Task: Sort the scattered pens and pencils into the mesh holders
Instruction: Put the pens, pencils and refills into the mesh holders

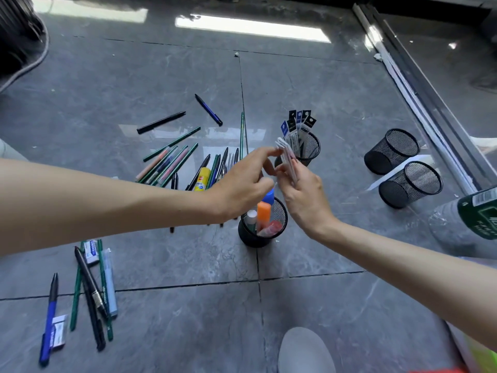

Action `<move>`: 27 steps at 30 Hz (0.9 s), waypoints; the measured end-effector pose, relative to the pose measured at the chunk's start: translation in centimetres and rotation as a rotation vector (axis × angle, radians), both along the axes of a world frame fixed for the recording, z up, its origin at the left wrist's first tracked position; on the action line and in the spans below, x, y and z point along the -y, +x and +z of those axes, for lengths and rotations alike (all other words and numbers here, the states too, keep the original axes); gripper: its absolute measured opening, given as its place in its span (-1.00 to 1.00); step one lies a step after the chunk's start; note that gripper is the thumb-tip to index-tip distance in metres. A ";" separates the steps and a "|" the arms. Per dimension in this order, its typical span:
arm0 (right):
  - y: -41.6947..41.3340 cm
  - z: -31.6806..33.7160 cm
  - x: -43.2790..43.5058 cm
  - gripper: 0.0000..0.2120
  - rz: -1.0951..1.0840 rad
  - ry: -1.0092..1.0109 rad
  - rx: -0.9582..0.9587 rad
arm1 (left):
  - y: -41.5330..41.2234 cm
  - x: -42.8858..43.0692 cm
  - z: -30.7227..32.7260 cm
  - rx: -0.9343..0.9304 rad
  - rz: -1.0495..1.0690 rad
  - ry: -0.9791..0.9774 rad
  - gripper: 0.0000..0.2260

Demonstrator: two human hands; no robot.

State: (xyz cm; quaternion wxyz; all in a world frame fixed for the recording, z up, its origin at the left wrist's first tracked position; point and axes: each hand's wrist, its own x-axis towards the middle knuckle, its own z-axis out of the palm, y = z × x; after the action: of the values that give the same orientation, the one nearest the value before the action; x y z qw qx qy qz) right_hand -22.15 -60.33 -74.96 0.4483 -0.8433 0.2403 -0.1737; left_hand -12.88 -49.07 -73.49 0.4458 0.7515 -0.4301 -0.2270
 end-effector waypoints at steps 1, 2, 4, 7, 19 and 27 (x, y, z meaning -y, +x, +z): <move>0.1 0.1 -0.2 -0.90 0.016 -0.020 -0.003 | 0.0 -0.1 0.4 -0.038 0.015 -0.045 -0.56; 0.1 0.2 -0.4 -0.89 0.029 -0.028 -0.001 | 0.0 -0.2 0.7 -0.065 0.032 -0.080 -0.56; 0.3 0.6 -0.8 -0.84 0.074 -0.051 0.010 | 0.1 -0.3 1.3 -0.097 0.065 -0.125 -0.55; 0.7 1.0 -1.2 -0.87 0.172 -0.110 0.040 | 0.8 -0.3 2.3 -0.050 0.077 -0.129 -0.74; 0.0 -0.2 1.2 -0.73 0.221 -0.072 -0.313 | 5.0 -2.0 4.4 0.430 0.288 -0.086 -0.67; -0.3 -0.5 0.8 -0.77 0.302 -0.112 -0.402 | 5.0 -1.6 4.5 0.556 0.250 -0.136 -0.68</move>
State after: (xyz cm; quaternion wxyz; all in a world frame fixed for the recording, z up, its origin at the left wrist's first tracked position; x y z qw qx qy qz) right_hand -22.45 -61.16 -75.42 0.3651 -0.9106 0.1860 0.0534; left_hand -7.85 -47.49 -68.99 0.3847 0.8003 -0.4540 0.0732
